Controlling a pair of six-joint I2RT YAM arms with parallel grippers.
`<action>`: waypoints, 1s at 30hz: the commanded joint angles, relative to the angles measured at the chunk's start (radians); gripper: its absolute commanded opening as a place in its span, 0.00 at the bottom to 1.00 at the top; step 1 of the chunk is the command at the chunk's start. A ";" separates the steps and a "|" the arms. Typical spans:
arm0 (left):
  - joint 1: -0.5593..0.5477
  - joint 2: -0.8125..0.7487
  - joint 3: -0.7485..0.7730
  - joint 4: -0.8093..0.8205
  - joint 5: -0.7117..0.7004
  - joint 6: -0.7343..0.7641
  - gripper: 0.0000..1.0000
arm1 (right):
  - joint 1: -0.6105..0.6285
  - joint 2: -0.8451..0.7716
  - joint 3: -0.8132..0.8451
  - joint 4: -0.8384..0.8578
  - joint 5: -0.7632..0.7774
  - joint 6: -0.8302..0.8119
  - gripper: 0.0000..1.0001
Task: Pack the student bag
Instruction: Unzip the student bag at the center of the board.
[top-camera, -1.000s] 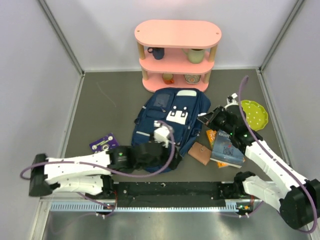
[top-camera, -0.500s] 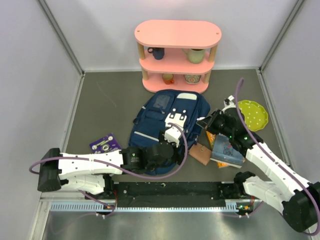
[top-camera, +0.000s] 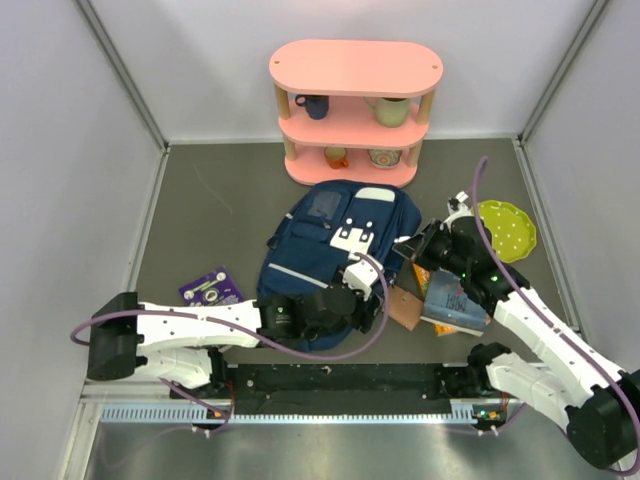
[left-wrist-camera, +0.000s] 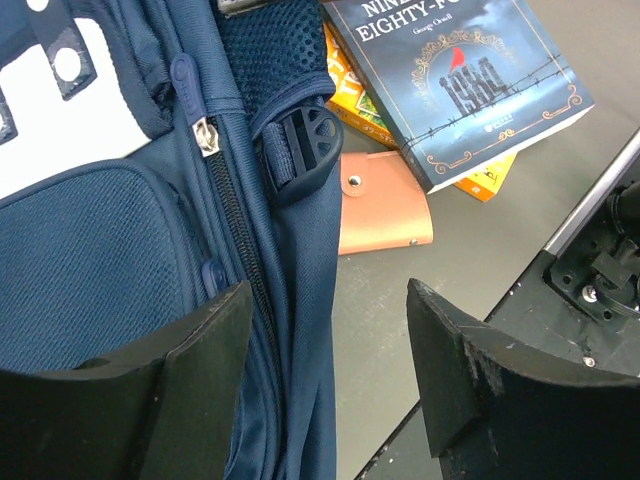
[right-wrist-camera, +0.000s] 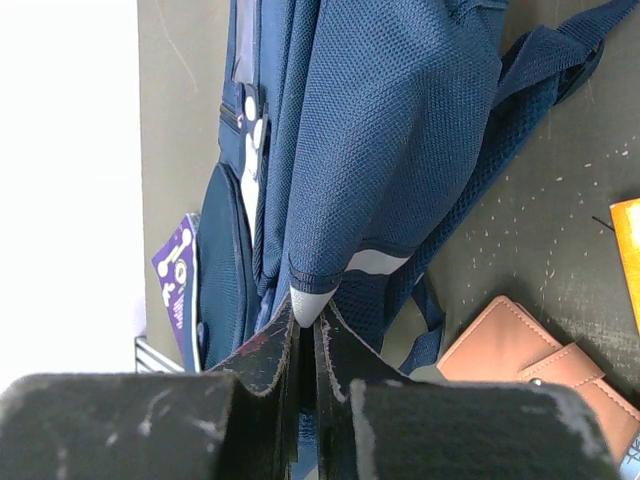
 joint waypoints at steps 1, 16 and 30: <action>0.027 0.048 0.019 0.059 0.057 0.037 0.65 | 0.015 -0.035 0.094 0.072 -0.059 -0.006 0.00; 0.164 0.050 0.028 0.028 0.051 0.024 0.00 | 0.015 -0.045 0.114 0.014 -0.025 -0.094 0.00; 0.350 -0.150 -0.030 0.054 0.456 0.182 0.00 | -0.112 0.034 0.099 -0.015 -0.195 -0.209 0.90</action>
